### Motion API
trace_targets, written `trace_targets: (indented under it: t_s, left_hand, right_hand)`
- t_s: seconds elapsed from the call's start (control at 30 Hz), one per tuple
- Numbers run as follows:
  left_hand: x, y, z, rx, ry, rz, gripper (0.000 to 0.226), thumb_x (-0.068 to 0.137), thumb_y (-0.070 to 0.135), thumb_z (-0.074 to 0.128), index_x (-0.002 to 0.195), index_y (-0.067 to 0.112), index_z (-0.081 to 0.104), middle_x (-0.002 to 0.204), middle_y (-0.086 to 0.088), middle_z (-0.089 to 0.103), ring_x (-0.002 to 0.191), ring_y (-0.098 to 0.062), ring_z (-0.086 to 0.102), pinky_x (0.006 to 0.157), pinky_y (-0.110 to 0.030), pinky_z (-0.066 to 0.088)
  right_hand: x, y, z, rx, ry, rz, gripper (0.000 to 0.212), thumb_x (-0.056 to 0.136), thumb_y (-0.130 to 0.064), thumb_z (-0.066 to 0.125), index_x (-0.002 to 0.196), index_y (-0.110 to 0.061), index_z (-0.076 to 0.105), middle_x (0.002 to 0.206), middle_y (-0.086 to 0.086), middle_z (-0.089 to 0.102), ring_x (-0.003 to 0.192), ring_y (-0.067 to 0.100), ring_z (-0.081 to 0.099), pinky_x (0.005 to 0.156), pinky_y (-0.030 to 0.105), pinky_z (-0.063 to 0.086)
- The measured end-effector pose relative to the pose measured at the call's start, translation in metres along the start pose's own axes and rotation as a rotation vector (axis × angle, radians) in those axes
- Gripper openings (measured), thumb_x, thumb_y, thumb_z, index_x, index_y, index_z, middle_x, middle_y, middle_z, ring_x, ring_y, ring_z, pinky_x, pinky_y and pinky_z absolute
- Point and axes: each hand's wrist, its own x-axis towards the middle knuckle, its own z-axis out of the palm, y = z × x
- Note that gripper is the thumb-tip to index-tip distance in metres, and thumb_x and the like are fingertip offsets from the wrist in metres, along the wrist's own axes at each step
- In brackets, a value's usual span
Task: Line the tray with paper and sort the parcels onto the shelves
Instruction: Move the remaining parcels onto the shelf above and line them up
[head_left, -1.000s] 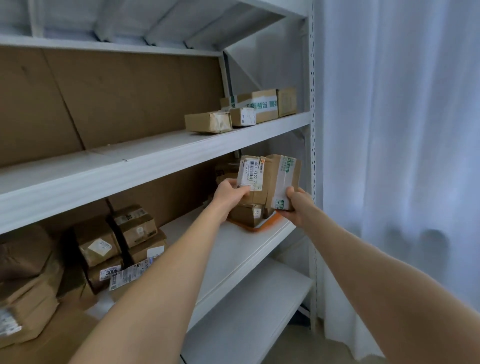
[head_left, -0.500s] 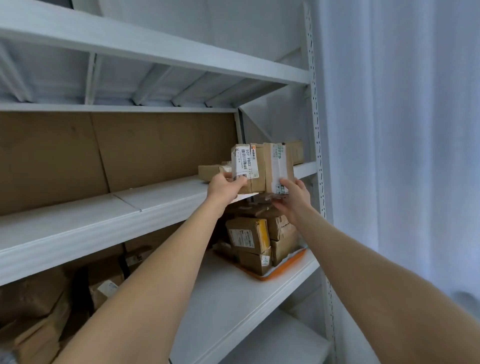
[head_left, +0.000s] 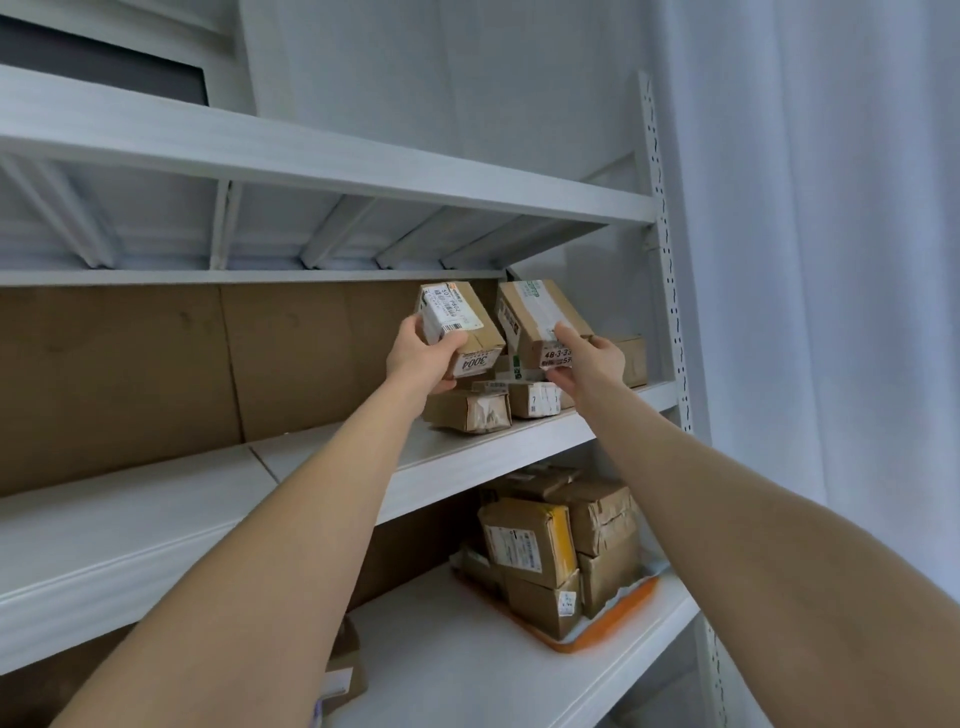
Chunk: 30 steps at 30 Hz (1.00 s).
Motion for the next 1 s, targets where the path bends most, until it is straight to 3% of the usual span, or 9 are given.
trace_targets:
  t_s: [0.17, 0.3, 0.43, 0.57, 0.63, 0.7, 0.77, 0.9, 1.0]
  left_hand:
    - [0.021, -0.008, 0.005, 0.002, -0.019, -0.107, 0.067, 0.093, 0.033, 0.056, 0.148, 0.044, 0.018, 0.121, -0.004, 0.061, 0.081, -0.02, 0.07, 0.059, -0.036, 0.06]
    - [0.038, -0.016, 0.018, 0.057, -0.031, -0.178, 0.067, 0.094, 0.04, 0.051, 0.149, 0.043, 0.011, 0.109, -0.006, 0.066, 0.075, -0.02, 0.071, 0.053, -0.033, 0.059]
    - [0.053, -0.027, 0.03, 0.119, 0.009, -0.214, 0.065, 0.095, 0.043, 0.044, 0.15, 0.039, 0.01, 0.103, -0.006, 0.068, 0.067, -0.016, 0.068, 0.041, -0.025, 0.052]
    - [0.063, -0.035, 0.038, 0.181, 0.006, -0.247, 0.065, 0.095, 0.046, 0.038, 0.151, 0.035, 0.007, 0.112, -0.005, 0.065, 0.062, -0.015, 0.063, 0.034, -0.018, 0.04]
    - [0.066, -0.038, 0.042, 0.25, -0.009, -0.258, 0.066, 0.094, 0.056, 0.033, 0.151, 0.033, 0.008, 0.123, -0.005, 0.059, 0.07, -0.017, 0.066, 0.035, -0.019, 0.036]
    - [0.068, -0.041, 0.041, 0.32, -0.027, -0.266, 0.072, 0.09, 0.067, 0.029, 0.151, 0.032, 0.011, 0.132, -0.005, 0.051, 0.081, -0.018, 0.066, 0.038, -0.021, 0.036]
    - [0.067, -0.043, 0.04, 0.358, -0.068, -0.263, 0.078, 0.086, 0.074, 0.026, 0.151, 0.033, 0.013, 0.134, -0.005, 0.05, 0.074, -0.016, 0.063, 0.041, -0.021, 0.041]
    - [0.063, -0.044, 0.033, 0.348, -0.159, -0.212, 0.089, 0.077, 0.081, 0.039, 0.15, 0.036, 0.015, 0.136, -0.004, 0.047, 0.079, -0.019, 0.064, 0.044, -0.022, 0.049]
    - [0.061, -0.044, 0.03, 0.31, -0.235, -0.209, 0.096, 0.073, 0.075, 0.057, 0.15, 0.036, 0.015, 0.138, -0.005, 0.046, 0.086, -0.022, 0.063, 0.041, -0.022, 0.05]
  right_hand:
    - [0.029, 0.011, 0.01, -0.147, 0.06, -0.013, 0.055, 0.086, -0.033, 0.072, 0.133, -0.014, 0.049, 0.121, 0.011, 0.063, 0.102, 0.024, 0.064, 0.08, 0.035, 0.06]
    - [0.049, 0.019, 0.02, -0.293, 0.094, -0.052, 0.05, 0.089, -0.037, 0.068, 0.131, -0.015, 0.049, 0.113, 0.007, 0.06, 0.086, 0.018, 0.062, 0.073, 0.033, 0.061]
    - [0.066, 0.025, 0.029, -0.413, 0.085, -0.082, 0.039, 0.089, -0.041, 0.065, 0.114, -0.013, 0.056, 0.104, 0.006, 0.066, 0.073, 0.015, 0.065, 0.062, 0.026, 0.059]
    - [0.077, 0.032, 0.035, -0.492, 0.089, -0.088, 0.047, 0.089, -0.045, 0.063, 0.119, -0.009, 0.056, 0.107, 0.01, 0.066, 0.088, 0.021, 0.068, 0.077, 0.037, 0.06]
    - [0.079, 0.035, 0.036, -0.535, 0.102, -0.097, 0.047, 0.09, -0.043, 0.063, 0.118, -0.007, 0.055, 0.107, 0.011, 0.066, 0.085, 0.022, 0.068, 0.077, 0.037, 0.06]
    - [0.08, 0.038, 0.036, -0.576, 0.11, -0.116, 0.046, 0.092, -0.039, 0.062, 0.123, -0.007, 0.052, 0.109, 0.013, 0.065, 0.084, 0.022, 0.068, 0.078, 0.036, 0.06]
    - [0.081, 0.04, 0.035, -0.616, 0.126, -0.139, 0.049, 0.092, -0.034, 0.063, 0.129, -0.007, 0.045, 0.116, 0.015, 0.061, 0.093, 0.025, 0.066, 0.082, 0.039, 0.059]
    - [0.078, 0.044, 0.036, -0.723, 0.148, -0.183, 0.047, 0.093, -0.028, 0.064, 0.13, -0.011, 0.041, 0.128, 0.014, 0.05, 0.099, 0.026, 0.059, 0.086, 0.038, 0.055]
    - [0.075, 0.048, 0.037, -0.776, 0.157, -0.195, 0.041, 0.093, -0.027, 0.063, 0.128, -0.015, 0.044, 0.129, 0.012, 0.05, 0.108, 0.028, 0.056, 0.091, 0.041, 0.053]
